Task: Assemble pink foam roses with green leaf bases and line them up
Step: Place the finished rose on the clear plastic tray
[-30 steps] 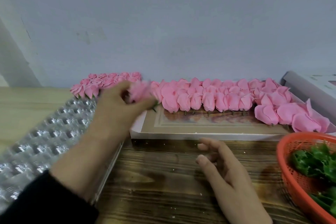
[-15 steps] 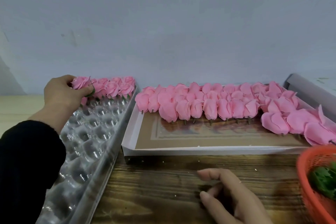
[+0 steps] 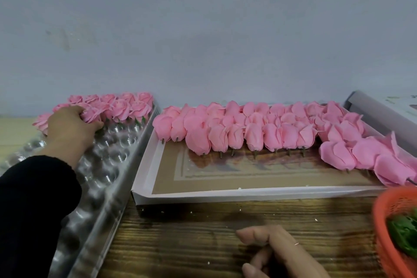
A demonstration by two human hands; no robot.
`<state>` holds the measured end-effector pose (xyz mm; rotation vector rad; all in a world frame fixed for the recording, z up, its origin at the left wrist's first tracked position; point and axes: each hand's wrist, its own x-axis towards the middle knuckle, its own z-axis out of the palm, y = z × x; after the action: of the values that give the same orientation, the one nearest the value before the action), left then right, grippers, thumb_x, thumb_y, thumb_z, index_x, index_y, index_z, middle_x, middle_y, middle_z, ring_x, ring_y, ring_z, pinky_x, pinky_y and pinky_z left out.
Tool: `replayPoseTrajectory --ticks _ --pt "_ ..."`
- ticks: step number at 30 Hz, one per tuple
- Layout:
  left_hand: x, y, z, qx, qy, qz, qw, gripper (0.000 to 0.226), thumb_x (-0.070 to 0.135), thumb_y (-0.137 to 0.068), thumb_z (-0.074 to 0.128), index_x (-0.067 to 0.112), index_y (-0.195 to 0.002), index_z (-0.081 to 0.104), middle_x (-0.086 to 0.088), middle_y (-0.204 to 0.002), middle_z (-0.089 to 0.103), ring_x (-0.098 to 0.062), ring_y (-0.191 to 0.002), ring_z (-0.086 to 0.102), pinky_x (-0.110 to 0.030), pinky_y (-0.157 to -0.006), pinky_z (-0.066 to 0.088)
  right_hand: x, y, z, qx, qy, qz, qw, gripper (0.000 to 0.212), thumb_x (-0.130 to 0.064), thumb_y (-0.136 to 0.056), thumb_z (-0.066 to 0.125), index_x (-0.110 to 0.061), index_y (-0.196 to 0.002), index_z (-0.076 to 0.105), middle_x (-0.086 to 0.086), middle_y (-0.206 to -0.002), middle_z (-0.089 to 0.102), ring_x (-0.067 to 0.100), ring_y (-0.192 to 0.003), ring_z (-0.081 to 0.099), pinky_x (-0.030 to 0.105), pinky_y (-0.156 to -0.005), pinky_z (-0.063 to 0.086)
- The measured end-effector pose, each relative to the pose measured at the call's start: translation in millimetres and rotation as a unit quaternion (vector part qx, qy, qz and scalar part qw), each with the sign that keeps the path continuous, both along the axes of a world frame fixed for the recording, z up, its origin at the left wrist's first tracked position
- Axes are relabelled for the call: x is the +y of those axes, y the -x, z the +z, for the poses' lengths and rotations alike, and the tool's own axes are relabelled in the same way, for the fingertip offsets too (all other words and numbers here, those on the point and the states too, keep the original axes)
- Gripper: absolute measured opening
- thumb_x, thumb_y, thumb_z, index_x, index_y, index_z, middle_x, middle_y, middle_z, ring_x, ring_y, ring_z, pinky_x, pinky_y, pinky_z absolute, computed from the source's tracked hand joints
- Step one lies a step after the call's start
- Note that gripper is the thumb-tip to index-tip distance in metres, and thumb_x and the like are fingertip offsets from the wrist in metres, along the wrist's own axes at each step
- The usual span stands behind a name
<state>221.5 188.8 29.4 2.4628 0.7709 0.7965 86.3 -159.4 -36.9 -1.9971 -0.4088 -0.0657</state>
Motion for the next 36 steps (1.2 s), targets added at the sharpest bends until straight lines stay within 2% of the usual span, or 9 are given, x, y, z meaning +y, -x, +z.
replayPoseTrajectory --ticks 2,5,8,13,19,23,27,32,36 --pt "3.0 -1.3 -0.9 0.019 -0.003 0.003 1.000 0.025 0.010 -0.076 0.074 -0.008 -0.090 0.063 -0.029 -0.093 0.063 -0.041 -0.089 0.058 -0.038 -0.071 0.038 -1.3 -0.6 0.9 0.004 0.010 0.006 1.000 0.050 -0.064 -0.053 0.047 -0.071 -0.101 0.038 -0.022 -0.090 0.059 0.002 -0.070 0.059 0.006 -0.070 0.042" --pt "4.9 -2.0 -2.6 0.043 -0.003 0.005 0.999 0.035 0.012 -0.076 0.074 -0.009 -0.102 0.063 -0.030 -0.099 0.064 -0.042 -0.094 0.058 -0.046 -0.082 0.045 -0.7 -0.7 3.1 0.006 0.022 0.015 1.000 0.050 -0.064 -0.053 0.048 -0.070 -0.102 0.038 -0.021 -0.088 0.060 0.002 -0.070 0.059 0.007 -0.069 0.042" --pt "6.1 -2.4 -2.2 0.058 0.009 0.013 0.998 0.040 0.014 -0.077 0.075 -0.009 -0.107 0.062 -0.029 -0.102 0.064 -0.043 -0.096 0.059 -0.048 -0.087 0.045 0.3 -1.5 1.1 -0.025 0.019 0.009 0.999 0.041 -0.060 -0.055 0.052 -0.063 -0.096 0.051 -0.017 -0.080 0.062 0.002 -0.062 0.058 0.006 -0.066 0.042" --pt "5.1 -2.1 0.2 0.075 0.026 -0.007 0.997 0.028 0.014 -0.080 0.071 -0.011 -0.090 0.064 -0.030 -0.085 0.064 -0.043 -0.085 0.061 -0.047 -0.082 0.049 -0.6 -2.1 -0.3 -0.050 0.012 0.011 0.999 0.030 -0.054 -0.059 0.055 -0.054 -0.089 0.060 -0.019 -0.082 0.062 0.000 -0.057 0.057 0.004 -0.062 0.042" --pt "5.0 -2.5 -1.1 0.077 0.044 -0.003 0.996 0.027 0.015 -0.081 0.070 -0.009 -0.092 0.065 -0.027 -0.084 0.064 -0.041 -0.083 0.061 -0.045 -0.079 0.049 -0.5 -3.8 0.6 -0.031 0.018 0.025 0.999 0.032 -0.056 -0.057 0.052 -0.058 -0.088 0.057 -0.025 -0.090 0.059 -0.001 -0.061 0.058 0.006 -0.065 0.044" --pt "8.7 -1.6 -3.4 0.082 0.056 -0.002 0.995 0.023 0.013 -0.081 0.070 -0.008 -0.089 0.064 -0.027 -0.084 0.065 -0.041 -0.080 0.062 -0.049 -0.080 0.051 1.2 -1.7 2.6 -0.008 0.044 0.044 0.998 0.043 -0.062 -0.055 0.046 -0.064 -0.098 0.046 -0.028 -0.100 0.054 0.000 -0.077 0.057 0.007 -0.071 0.041" --pt "4.0 1.8 -2.9 0.088 0.044 -0.003 0.995 0.027 0.013 -0.082 0.069 -0.012 -0.090 0.062 -0.033 -0.084 0.063 -0.047 -0.083 0.061 -0.055 -0.081 0.049 1.0 -1.6 3.7 -0.044 0.041 0.027 0.998 0.034 -0.057 -0.059 0.049 -0.055 -0.093 0.054 -0.023 -0.096 0.057 0.000 -0.070 0.057 0.004 -0.068 0.040" --pt "-8.3 13.9 5.8 0.085 0.028 -0.005 0.996 0.050 0.010 -0.080 0.070 -0.011 -0.121 0.048 -0.034 -0.120 0.053 -0.047 -0.108 0.052 -0.052 -0.095 0.040 2.4 -0.8 10.0 -0.025 0.041 0.028 0.998 0.041 -0.048 -0.061 0.056 -0.063 -0.096 0.042 -0.031 -0.109 0.048 0.000 -0.078 0.057 0.004 -0.073 0.039" --pt "-15.5 24.5 15.3 0.089 0.009 -0.013 0.996 0.063 0.015 -0.080 0.070 -0.004 -0.133 0.041 -0.033 -0.127 0.050 -0.045 -0.116 0.047 -0.048 -0.096 0.038 5.9 1.9 14.3 -0.023 0.033 0.027 0.999 0.047 -0.036 -0.063 0.056 -0.062 -0.098 0.038 -0.031 -0.112 0.044 0.001 -0.074 0.057 0.005 -0.070 0.040"
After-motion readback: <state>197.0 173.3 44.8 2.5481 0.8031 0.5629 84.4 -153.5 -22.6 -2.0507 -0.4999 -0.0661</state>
